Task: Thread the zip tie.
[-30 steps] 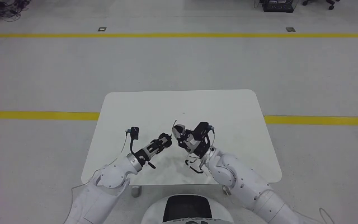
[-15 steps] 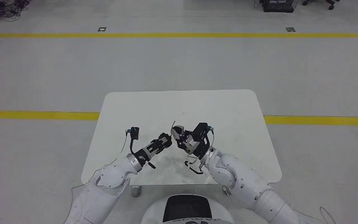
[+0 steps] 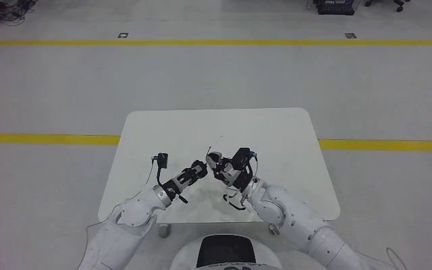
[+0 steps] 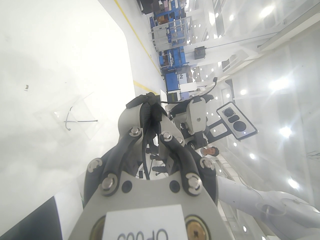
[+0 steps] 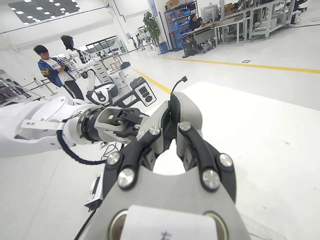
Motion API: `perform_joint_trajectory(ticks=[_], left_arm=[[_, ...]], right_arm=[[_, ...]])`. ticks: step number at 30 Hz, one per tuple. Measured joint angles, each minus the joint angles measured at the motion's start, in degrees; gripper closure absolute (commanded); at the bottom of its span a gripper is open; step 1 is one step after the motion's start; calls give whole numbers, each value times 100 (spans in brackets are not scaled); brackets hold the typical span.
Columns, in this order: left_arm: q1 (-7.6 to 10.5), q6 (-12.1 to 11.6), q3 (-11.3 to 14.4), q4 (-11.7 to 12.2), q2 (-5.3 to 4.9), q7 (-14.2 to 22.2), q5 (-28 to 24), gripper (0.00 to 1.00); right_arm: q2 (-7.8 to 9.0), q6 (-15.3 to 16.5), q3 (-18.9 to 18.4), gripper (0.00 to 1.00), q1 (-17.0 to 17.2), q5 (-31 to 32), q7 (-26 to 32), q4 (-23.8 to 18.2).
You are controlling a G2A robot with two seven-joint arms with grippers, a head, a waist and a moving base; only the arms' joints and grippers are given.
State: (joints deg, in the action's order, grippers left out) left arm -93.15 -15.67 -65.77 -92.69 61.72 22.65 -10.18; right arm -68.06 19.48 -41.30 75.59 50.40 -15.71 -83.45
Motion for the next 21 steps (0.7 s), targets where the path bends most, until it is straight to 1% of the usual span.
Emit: perform_joint_trajectory(ticks=[12, 21], left_arm=[[0, 0, 0, 0, 0, 0, 0, 100], [0, 0, 0, 0, 0, 0, 0, 100]], right_arm=[[43, 0, 144, 100, -104, -185, 29, 50], [55, 0, 47, 100, -91, -288, -22, 159]])
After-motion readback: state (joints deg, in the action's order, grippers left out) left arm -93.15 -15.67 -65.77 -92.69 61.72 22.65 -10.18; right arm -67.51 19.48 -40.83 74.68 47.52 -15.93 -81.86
